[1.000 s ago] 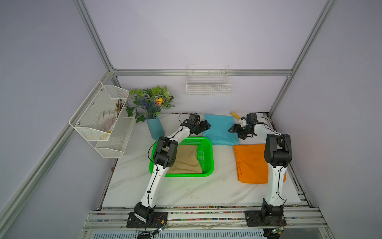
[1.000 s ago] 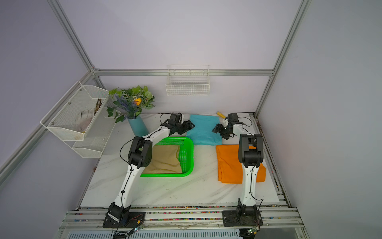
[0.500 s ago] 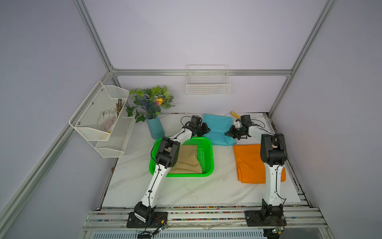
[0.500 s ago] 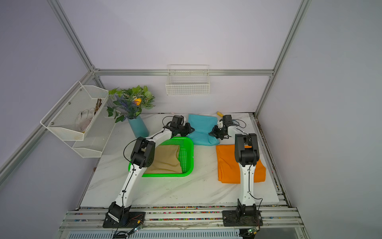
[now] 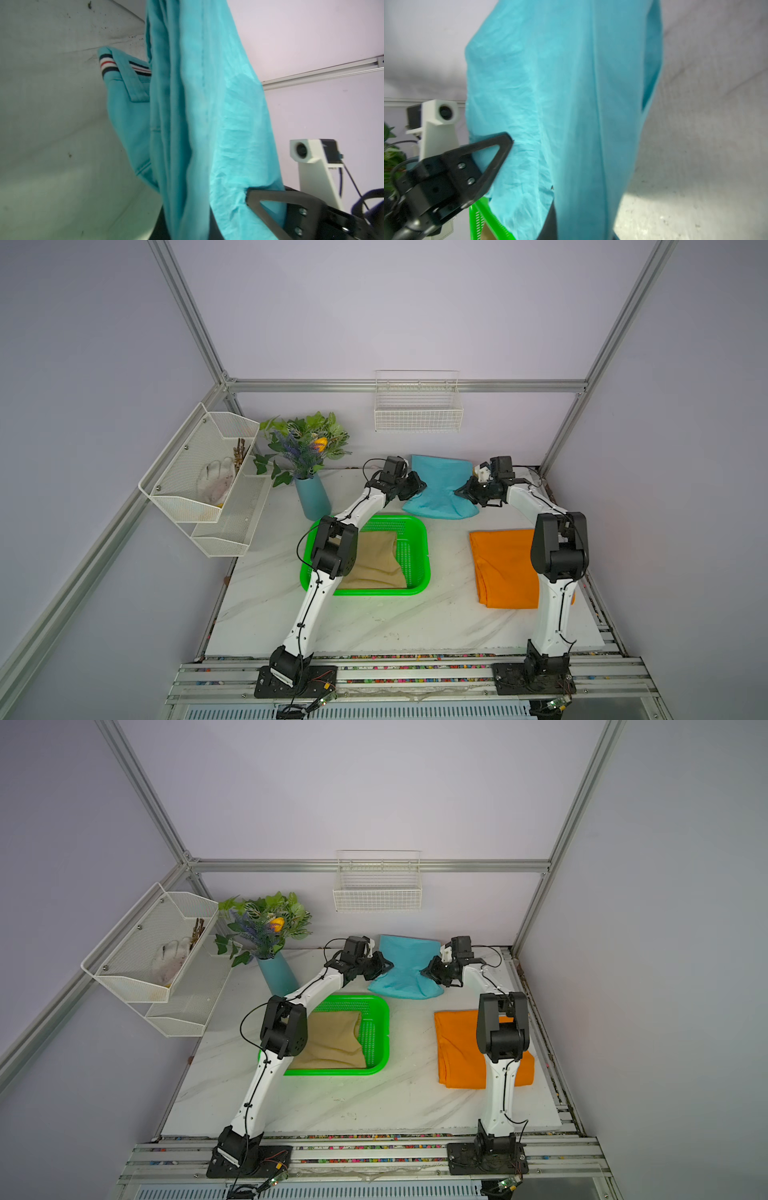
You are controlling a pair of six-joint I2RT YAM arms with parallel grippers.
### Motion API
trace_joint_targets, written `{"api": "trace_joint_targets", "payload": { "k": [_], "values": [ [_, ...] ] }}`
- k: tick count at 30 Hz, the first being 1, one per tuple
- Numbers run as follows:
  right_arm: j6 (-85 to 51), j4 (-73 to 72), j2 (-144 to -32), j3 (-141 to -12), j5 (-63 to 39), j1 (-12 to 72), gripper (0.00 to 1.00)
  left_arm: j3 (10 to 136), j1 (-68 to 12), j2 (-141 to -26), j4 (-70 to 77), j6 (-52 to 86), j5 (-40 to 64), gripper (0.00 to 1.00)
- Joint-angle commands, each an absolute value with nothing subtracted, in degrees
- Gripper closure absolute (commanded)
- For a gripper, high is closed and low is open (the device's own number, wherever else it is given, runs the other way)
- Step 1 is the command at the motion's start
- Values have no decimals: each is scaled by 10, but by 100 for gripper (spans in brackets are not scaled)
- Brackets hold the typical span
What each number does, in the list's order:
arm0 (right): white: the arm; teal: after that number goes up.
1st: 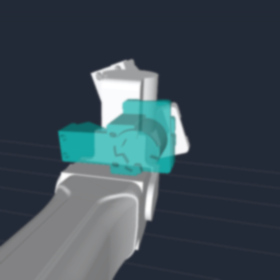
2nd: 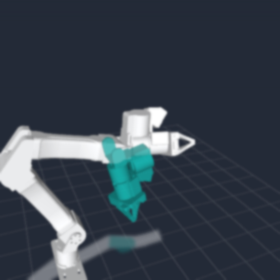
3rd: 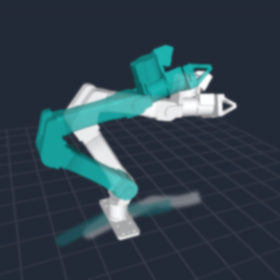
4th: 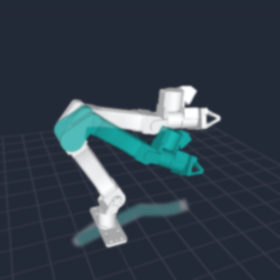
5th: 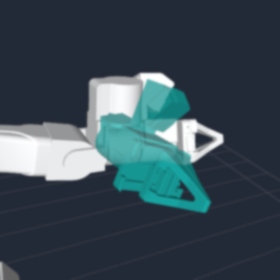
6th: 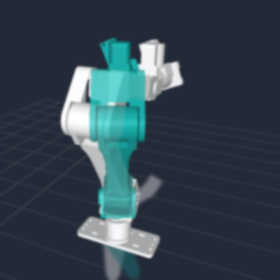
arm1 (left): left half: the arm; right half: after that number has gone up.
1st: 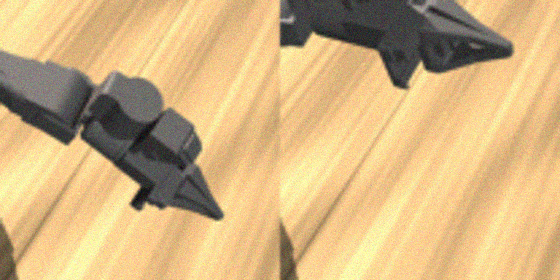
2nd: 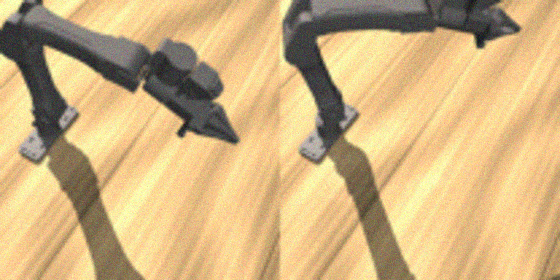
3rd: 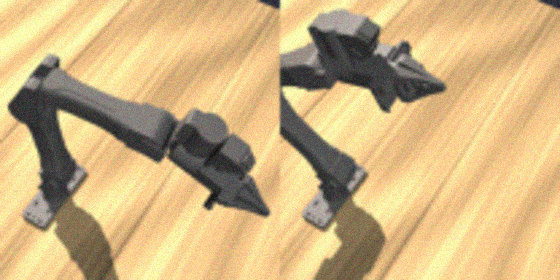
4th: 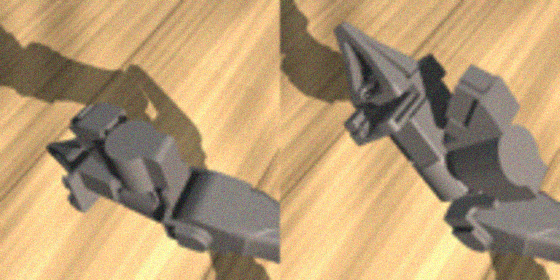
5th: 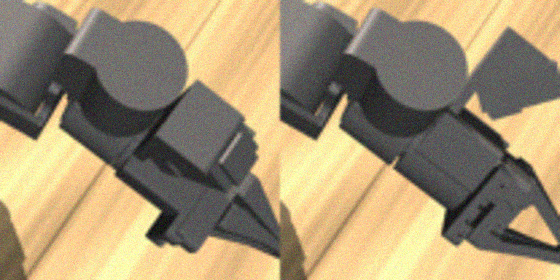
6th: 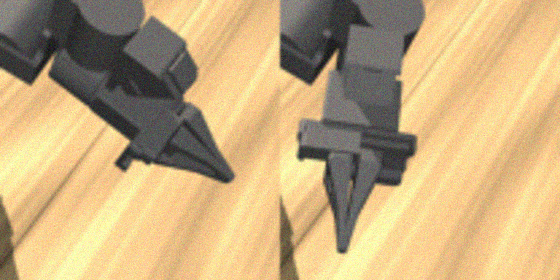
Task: Put the folded long pants in the basket
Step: Pick up the long pant at the center of the board, then place the long pant in the basket.
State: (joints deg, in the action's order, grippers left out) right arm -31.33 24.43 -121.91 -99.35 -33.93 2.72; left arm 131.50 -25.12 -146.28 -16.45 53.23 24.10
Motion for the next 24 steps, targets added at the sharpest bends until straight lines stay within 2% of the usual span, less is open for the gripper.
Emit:
{"api": "trace_joint_targets", "payload": {
  "k": [1, 10, 14, 18, 24],
  "values": [
    [-292, 259, -1142, -1001, -352, 39, 100, 1283, -245, -1354, -140, 516, 259, 100],
    [-264, 279, -980, -849, -288, 117, 100, 1063, -234, -1138, -174, 446, 252, 100],
    [-253, 292, -912, -786, -232, 193, 100, 916, -230, -1020, -176, 429, 232, 100],
    [-267, 294, -853, -741, -179, 275, 100, 820, -228, -910, -243, 388, 184, 100],
    [-293, 307, -842, -733, -95, 418, 100, 686, -219, -732, -290, 366, 121, 100]
  ]
}}
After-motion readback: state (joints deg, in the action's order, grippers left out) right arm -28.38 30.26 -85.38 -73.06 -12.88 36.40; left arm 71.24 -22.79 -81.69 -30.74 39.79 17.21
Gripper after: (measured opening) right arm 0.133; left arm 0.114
